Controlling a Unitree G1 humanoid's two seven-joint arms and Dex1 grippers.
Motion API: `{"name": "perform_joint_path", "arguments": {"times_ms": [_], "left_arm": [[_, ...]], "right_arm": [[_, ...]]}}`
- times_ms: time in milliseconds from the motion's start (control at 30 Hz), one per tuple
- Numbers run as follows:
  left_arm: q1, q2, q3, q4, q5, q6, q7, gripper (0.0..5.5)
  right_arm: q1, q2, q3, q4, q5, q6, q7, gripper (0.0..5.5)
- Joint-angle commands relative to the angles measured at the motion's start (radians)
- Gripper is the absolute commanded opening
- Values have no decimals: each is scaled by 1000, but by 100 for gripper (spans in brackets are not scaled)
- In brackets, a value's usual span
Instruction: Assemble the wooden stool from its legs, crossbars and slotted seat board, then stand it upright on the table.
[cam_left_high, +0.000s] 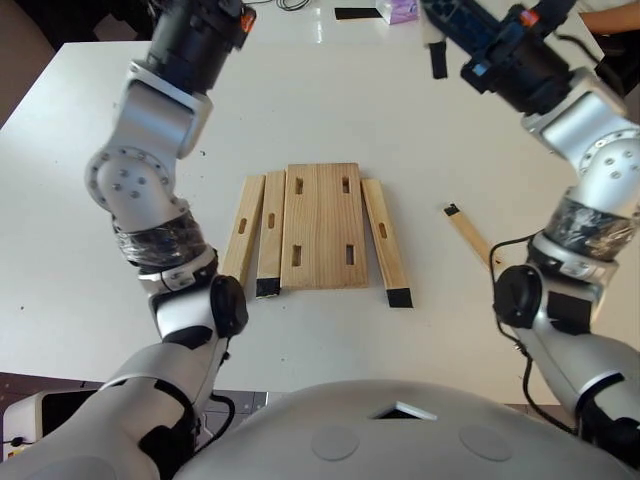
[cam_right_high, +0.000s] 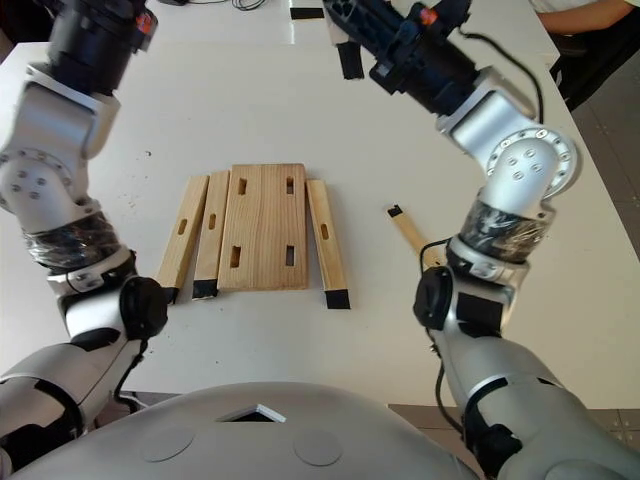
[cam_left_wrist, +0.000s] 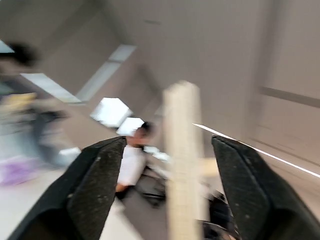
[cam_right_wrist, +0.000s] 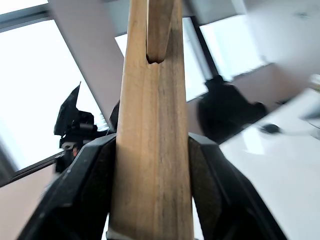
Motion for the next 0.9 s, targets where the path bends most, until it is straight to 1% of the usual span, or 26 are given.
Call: {"name": "perform_joint_path", "arguments": {"times_ms": [33,167,267,400,600,800,833,900], "left_arm": [[14,63,-5,-5,-83,61,-15,388],[28,115,-25,-30,-144,107,-59,390],[37,134,-52,-17,-138,120,-92,390],[49,153,-97,-26,-129,142,-156,390],[44,188,-122,-30,-123,150,-213,390],[52,203,-127,-37,-114,142,-240,390],[55,202,-125,-41,-117,140,-243,370],[61,201,-121,-50,-120,134,-255,351]], "right_arm": [[-55,-105,67,10,69,35,163,206],[-69,-167,141,3,84,34,276,206],[-78,-195,211,32,23,-13,328,206],[-91,-231,262,59,1,-44,416,206],[-55,-295,362,54,-61,-96,539,206],[-50,-313,374,77,-88,-123,564,206],[-48,-315,377,76,-92,-127,567,206],[-42,-318,381,75,-100,-132,568,206]]}}
